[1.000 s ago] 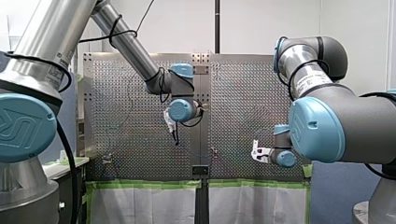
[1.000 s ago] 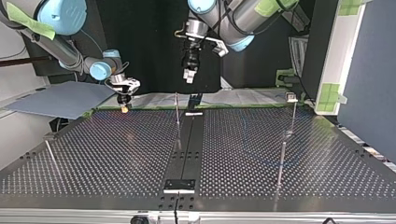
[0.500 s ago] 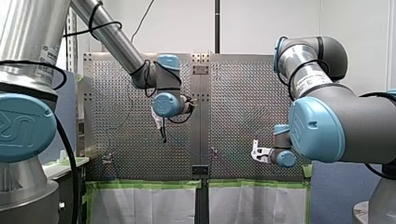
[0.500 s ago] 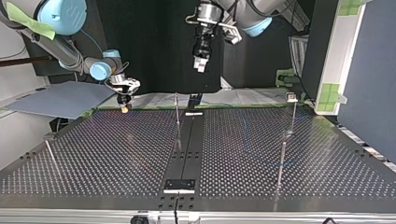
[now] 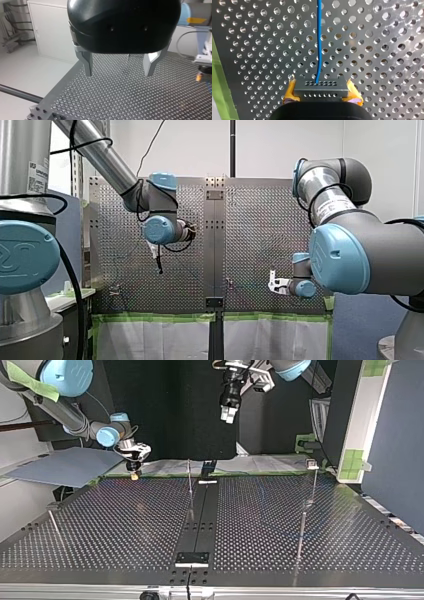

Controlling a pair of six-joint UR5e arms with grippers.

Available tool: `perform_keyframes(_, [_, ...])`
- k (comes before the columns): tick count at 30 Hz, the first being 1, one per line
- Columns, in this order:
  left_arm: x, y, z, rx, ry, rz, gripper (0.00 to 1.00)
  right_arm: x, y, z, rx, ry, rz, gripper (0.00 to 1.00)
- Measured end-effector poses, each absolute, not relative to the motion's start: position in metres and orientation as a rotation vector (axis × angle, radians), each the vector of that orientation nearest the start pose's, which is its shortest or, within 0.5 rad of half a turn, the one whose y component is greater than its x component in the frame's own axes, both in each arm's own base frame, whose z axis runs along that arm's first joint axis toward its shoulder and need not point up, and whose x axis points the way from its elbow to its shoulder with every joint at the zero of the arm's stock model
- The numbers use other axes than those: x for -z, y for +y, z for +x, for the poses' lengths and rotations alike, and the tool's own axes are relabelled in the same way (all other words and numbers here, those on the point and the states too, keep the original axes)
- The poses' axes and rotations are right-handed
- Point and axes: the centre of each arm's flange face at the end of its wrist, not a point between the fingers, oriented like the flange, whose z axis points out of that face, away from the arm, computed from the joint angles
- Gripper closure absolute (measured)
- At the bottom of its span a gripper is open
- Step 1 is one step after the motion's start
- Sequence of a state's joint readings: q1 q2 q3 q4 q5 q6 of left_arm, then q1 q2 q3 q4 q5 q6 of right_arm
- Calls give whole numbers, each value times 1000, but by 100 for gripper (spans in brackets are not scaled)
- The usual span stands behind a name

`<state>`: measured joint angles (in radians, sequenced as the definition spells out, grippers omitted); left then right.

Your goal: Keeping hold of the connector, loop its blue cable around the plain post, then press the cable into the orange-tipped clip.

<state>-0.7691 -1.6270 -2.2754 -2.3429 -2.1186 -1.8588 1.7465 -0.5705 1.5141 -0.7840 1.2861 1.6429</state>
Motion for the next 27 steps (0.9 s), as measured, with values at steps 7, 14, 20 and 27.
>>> perform_keyframes(7, [-200, -318, 212, 386, 1601, -46, 0, 24, -628, 279, -1500, -1136, 1649, 100])
perform_keyframes(14, [-195, -314, 209, 375, 1612, -42, 0, 22, -626, 279, -1490, -1135, 1650, 100])
perform_keyframes(20, [-195, -313, 209, 373, 1612, -43, 0, 22, -626, 278, -1477, -1141, 1642, 100])
perform_keyframes(27, [-195, -313, 210, 373, 1610, -44, 0, 25, -622, 276, -1447, -1159, 1629, 100])
